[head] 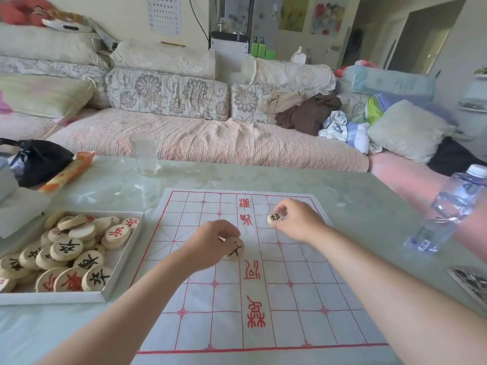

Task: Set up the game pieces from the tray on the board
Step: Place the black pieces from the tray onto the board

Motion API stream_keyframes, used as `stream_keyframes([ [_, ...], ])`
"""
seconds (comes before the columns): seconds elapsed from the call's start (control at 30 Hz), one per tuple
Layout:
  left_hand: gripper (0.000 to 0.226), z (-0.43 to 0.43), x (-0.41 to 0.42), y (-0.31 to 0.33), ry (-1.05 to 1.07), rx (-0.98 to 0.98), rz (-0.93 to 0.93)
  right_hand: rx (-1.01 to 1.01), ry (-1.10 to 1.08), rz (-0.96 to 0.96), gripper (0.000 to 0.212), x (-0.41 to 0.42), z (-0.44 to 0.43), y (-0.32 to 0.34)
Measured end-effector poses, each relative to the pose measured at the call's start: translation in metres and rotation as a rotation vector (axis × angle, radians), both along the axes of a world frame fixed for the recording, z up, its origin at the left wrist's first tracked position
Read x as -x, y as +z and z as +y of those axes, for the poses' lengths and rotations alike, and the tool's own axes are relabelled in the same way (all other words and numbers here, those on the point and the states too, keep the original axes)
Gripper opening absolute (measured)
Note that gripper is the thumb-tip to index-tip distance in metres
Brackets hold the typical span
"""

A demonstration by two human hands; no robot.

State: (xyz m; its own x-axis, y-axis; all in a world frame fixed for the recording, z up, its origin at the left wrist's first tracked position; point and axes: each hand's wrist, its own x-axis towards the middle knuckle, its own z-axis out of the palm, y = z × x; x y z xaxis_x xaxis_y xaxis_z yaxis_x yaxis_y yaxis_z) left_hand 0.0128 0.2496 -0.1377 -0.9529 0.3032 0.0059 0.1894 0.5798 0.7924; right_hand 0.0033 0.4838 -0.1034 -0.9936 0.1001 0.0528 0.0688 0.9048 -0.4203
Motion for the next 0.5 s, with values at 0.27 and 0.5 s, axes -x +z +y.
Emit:
stream_keyframes([
  [0.27, 0.023, 0.048, 0.057, -0.003, 0.198, -0.253, -0.095, -0.048, -0.15, 0.088, 0.022, 0.071, 0.056, -0.02],
  [0.5, 0.017, 0.084, 0.095, 0.003, 0.223, -0.319, -0.167, -0.078, -0.081, 0.073, 0.023, 0.104, 0.062, -0.039],
])
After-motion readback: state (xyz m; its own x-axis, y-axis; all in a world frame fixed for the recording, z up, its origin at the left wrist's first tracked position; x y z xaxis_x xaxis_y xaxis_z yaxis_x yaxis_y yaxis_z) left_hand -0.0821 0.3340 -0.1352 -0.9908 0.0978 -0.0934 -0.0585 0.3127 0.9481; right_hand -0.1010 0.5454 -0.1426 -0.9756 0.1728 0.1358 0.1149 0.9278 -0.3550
